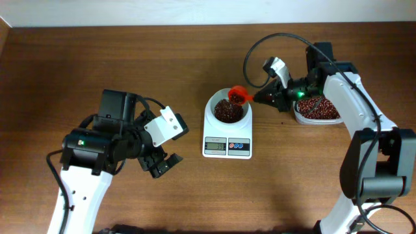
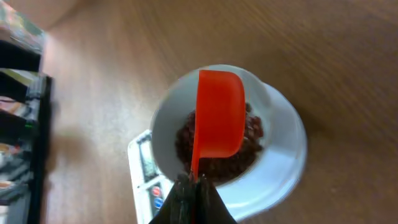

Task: Scoop and weigh 50g on scale
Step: 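Tilt the scoop slowly to trickle beans into the bowl, then tip the scoop further down into the bowl to empty it, then move the scoop right and dip it into the bean tub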

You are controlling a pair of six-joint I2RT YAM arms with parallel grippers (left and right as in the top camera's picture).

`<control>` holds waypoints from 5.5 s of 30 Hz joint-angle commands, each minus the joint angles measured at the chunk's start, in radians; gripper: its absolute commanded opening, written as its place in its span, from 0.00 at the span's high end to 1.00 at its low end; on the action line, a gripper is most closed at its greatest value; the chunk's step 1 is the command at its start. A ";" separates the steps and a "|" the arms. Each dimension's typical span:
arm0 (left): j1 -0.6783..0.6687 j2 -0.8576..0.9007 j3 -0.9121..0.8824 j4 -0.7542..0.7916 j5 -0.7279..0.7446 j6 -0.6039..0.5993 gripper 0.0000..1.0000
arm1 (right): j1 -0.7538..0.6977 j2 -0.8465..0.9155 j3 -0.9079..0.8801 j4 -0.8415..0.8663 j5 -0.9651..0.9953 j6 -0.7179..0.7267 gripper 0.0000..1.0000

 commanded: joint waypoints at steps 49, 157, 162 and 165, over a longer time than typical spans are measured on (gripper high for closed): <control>-0.003 -0.003 -0.005 -0.001 0.004 -0.012 0.01 | 0.025 -0.040 0.017 0.045 -0.050 -0.018 0.96; -0.003 -0.003 -0.005 -0.001 0.004 -0.012 0.01 | -0.106 -0.225 0.194 -0.348 0.986 0.260 0.96; -0.003 -0.003 -0.005 -0.001 0.004 -0.012 0.01 | -0.121 -0.223 0.092 -0.309 0.895 0.260 0.96; -0.003 -0.003 -0.005 -0.001 0.004 -0.012 0.01 | -0.119 -0.216 0.039 -0.262 0.873 0.274 0.96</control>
